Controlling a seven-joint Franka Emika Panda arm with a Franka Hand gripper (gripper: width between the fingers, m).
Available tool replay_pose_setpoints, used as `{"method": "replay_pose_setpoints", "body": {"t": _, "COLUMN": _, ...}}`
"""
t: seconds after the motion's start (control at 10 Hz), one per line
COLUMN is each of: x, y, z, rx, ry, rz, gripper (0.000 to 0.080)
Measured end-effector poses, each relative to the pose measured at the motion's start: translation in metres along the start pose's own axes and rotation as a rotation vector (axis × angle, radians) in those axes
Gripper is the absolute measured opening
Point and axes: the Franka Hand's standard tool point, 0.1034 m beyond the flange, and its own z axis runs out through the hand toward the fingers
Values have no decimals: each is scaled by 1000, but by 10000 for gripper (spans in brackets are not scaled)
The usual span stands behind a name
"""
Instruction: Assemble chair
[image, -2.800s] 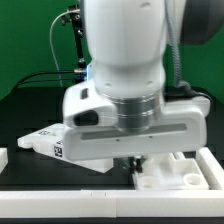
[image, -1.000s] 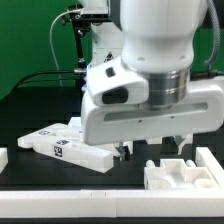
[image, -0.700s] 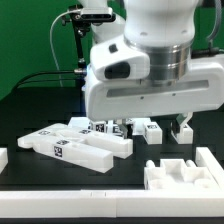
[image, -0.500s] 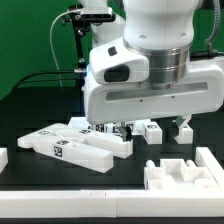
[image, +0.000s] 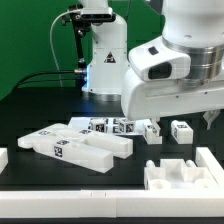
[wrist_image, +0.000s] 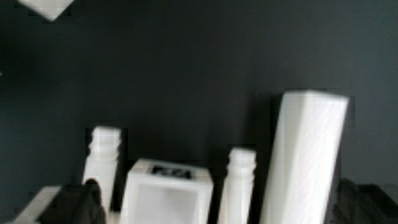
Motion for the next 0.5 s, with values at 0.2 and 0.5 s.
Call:
{"method": "replay_pose_setpoints", "body": {"t": 0.2, "x": 3, "y": 3, "z": 0, "rx": -1, "ry": 2, "rz": 7, "gripper": 649}}
{"method": "replay_pose_setpoints", "body": {"t": 0.5, "x": -30, "y": -26, "z": 6, "rx": 17, "ry": -301, "rz": 78, "gripper": 649}}
